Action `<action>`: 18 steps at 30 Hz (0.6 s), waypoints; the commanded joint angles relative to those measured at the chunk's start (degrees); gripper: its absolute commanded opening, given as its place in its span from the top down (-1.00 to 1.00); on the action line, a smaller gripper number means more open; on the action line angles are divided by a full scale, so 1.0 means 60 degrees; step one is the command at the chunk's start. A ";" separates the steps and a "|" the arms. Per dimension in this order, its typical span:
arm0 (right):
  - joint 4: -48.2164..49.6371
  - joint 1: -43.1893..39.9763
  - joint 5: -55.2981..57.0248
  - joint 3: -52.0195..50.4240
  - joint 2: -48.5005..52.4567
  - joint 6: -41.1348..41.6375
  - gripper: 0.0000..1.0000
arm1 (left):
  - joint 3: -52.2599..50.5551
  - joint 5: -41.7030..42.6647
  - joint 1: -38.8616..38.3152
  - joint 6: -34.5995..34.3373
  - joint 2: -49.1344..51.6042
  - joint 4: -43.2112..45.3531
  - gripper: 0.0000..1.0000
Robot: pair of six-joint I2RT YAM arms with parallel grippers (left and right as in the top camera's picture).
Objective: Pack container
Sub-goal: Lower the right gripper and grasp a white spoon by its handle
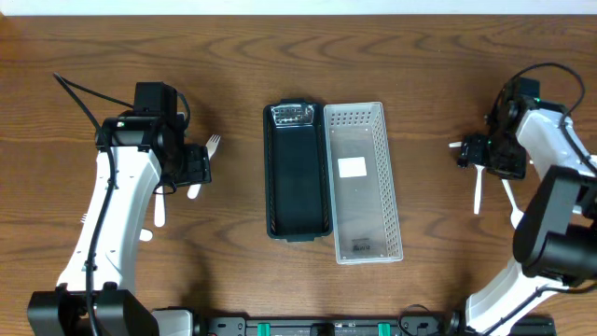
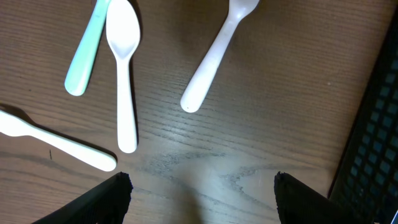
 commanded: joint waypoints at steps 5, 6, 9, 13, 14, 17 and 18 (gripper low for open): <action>0.0157 -0.0080 -0.0270 -0.0040 0.0627 -0.0204 -0.69 | 0.0106 -0.0011 0.0026 -0.0025 0.0047 -0.0029 -0.52; 0.0178 -0.0080 -0.0266 -0.0044 0.0681 -0.0204 -0.69 | 0.0106 -0.0011 0.0026 -0.0025 0.0047 -0.0015 -0.52; 0.0229 -0.0080 -0.0331 -0.0062 0.0750 -0.0204 -0.67 | 0.0106 -0.0011 0.0026 -0.0025 0.0047 0.0000 -0.52; 0.0364 -0.0084 -0.0339 -0.0189 0.0750 -0.0200 -0.50 | 0.0106 -0.0007 0.0026 -0.0025 0.0047 0.0058 -0.53; 0.0397 -0.0080 -0.0342 -0.0248 0.0750 -0.0200 -0.39 | 0.0106 -0.0011 0.0026 -0.0025 0.0047 0.0091 -0.53; 0.0459 -0.0080 -0.0339 -0.0441 0.0750 -0.0200 -0.04 | 0.0106 -0.0007 0.0026 -0.0025 0.0047 0.0135 -0.53; 0.0477 -0.0080 -0.0339 -0.0506 0.0750 -0.0200 0.01 | 0.0106 -0.0007 0.0026 -0.0025 0.0047 0.0135 -0.53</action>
